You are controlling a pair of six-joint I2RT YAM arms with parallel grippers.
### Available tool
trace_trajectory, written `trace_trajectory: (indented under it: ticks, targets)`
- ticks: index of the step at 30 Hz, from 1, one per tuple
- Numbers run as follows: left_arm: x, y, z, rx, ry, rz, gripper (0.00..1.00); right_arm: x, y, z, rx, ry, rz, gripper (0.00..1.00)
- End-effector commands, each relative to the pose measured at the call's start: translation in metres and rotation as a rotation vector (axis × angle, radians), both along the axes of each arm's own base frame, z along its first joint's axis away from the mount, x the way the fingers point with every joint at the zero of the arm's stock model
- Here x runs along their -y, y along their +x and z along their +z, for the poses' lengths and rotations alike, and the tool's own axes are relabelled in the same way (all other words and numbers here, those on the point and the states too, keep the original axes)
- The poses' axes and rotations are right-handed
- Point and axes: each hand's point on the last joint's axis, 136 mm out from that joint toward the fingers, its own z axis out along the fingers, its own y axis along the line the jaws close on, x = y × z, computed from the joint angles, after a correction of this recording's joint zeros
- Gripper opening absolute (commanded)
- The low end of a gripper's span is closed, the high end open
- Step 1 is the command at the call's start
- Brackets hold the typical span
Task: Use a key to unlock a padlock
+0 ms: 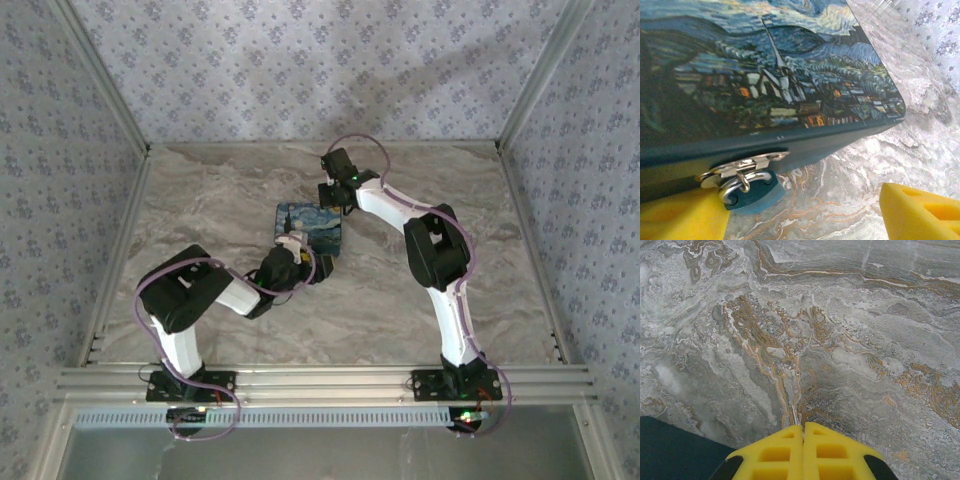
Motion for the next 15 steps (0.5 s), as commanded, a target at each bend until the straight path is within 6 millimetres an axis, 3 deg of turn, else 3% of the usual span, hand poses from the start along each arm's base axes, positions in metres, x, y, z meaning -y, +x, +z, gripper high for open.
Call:
trace_trajectory:
  ticks: [1,4,11,15]
  targets:
    - [-0.005,-0.007,-0.017,-0.043,0.076,0.023,0.80,0.003,-0.004,-0.003,-0.016,-0.002,-0.006,0.00]
    - [-0.004,-0.008,-0.019,-0.037,0.095,0.024,0.82,0.003,-0.003,-0.001,-0.011,0.000,-0.009,0.00]
    - [0.018,-0.018,-0.004,0.018,-0.023,-0.106,0.75,0.001,-0.004,-0.001,-0.010,0.000,-0.010,0.00]
    - [0.016,-0.020,0.003,0.046,-0.044,-0.117,0.78,0.000,-0.005,0.000,-0.007,-0.002,-0.010,0.00]
